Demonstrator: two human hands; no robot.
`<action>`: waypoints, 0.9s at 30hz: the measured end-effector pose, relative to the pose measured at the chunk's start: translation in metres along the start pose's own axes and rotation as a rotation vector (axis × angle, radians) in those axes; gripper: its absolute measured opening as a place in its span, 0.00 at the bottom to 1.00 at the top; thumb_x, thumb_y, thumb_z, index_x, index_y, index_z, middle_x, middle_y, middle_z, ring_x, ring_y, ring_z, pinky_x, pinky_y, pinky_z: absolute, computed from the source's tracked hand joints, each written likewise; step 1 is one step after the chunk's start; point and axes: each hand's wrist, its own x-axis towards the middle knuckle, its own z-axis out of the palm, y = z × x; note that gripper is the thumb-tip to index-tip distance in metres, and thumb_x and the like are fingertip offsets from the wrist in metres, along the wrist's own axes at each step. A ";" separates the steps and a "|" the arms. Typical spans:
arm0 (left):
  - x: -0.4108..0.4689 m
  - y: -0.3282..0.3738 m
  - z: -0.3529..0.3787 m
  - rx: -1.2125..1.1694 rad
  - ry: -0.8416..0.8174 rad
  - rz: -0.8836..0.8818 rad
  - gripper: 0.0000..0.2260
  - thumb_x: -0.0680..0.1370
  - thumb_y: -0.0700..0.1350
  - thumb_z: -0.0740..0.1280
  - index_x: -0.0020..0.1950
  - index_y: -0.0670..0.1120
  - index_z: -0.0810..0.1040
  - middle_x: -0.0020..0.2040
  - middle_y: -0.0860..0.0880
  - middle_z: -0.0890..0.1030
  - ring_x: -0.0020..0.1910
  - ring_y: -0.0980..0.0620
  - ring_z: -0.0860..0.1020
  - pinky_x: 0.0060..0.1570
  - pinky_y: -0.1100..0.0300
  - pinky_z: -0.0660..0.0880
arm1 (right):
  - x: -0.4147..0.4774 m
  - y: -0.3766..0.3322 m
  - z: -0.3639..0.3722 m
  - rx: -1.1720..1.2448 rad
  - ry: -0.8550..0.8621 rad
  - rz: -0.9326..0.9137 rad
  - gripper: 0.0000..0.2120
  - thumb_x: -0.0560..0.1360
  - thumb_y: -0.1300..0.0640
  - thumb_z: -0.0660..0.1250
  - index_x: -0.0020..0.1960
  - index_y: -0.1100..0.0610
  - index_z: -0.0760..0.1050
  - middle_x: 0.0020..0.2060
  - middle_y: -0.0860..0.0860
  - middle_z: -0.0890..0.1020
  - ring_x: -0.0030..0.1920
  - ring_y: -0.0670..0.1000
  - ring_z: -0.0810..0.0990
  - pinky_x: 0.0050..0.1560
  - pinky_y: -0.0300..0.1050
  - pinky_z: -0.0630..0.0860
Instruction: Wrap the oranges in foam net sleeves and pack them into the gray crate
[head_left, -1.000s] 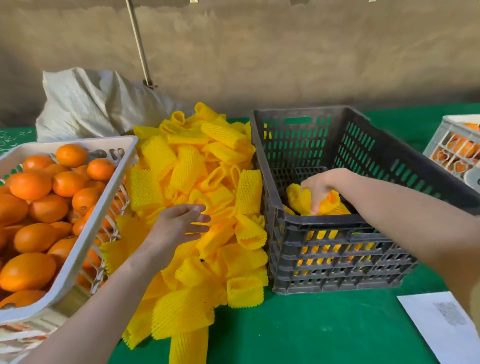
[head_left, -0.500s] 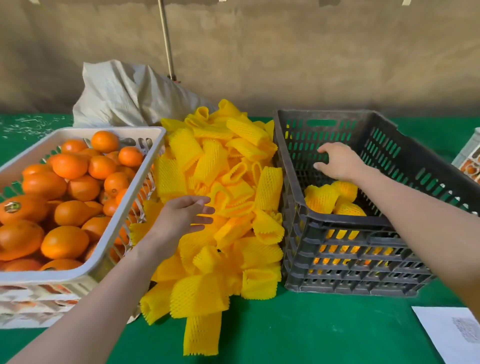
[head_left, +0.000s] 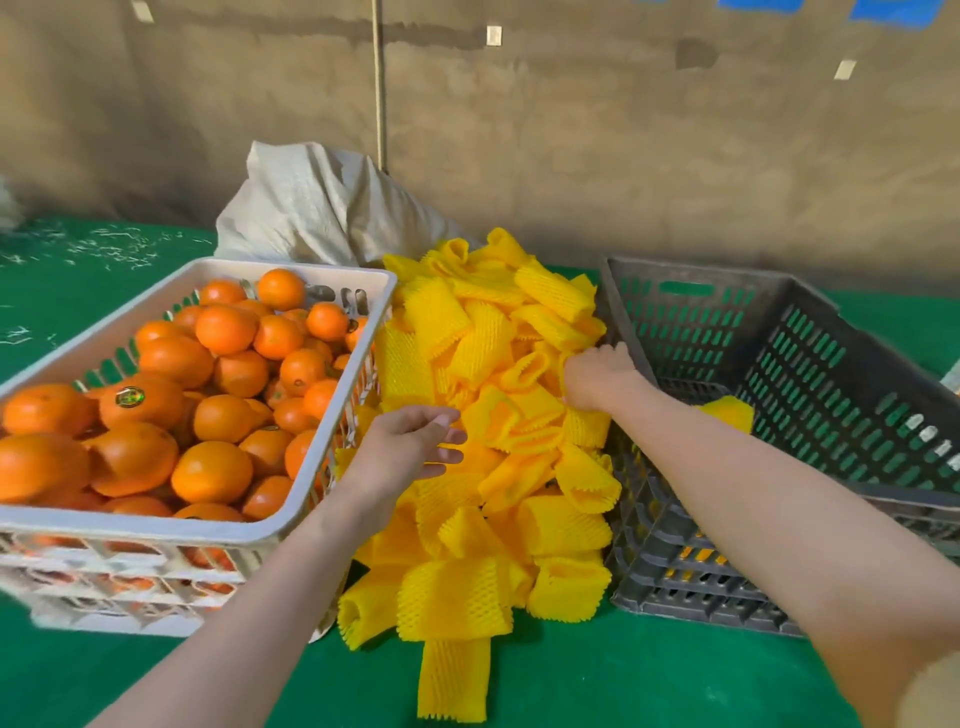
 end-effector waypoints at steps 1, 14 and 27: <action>-0.001 0.000 -0.003 -0.012 0.000 0.002 0.06 0.81 0.45 0.62 0.52 0.49 0.79 0.47 0.49 0.84 0.42 0.52 0.82 0.47 0.55 0.78 | 0.000 0.000 0.003 -0.020 -0.013 0.003 0.16 0.79 0.53 0.59 0.63 0.59 0.72 0.65 0.58 0.73 0.66 0.61 0.70 0.68 0.60 0.60; 0.003 0.031 -0.018 -0.009 0.059 0.162 0.12 0.81 0.39 0.61 0.62 0.46 0.77 0.62 0.50 0.78 0.60 0.52 0.76 0.55 0.60 0.73 | -0.057 -0.032 -0.076 0.799 0.417 -0.459 0.17 0.74 0.68 0.63 0.58 0.51 0.75 0.58 0.48 0.78 0.60 0.48 0.76 0.56 0.44 0.74; 0.009 0.033 -0.074 0.261 0.244 0.329 0.11 0.71 0.42 0.74 0.43 0.46 0.72 0.38 0.50 0.74 0.37 0.54 0.71 0.36 0.59 0.68 | -0.062 -0.132 -0.103 1.085 0.216 -0.449 0.12 0.74 0.54 0.69 0.51 0.62 0.78 0.43 0.52 0.80 0.46 0.46 0.77 0.45 0.41 0.71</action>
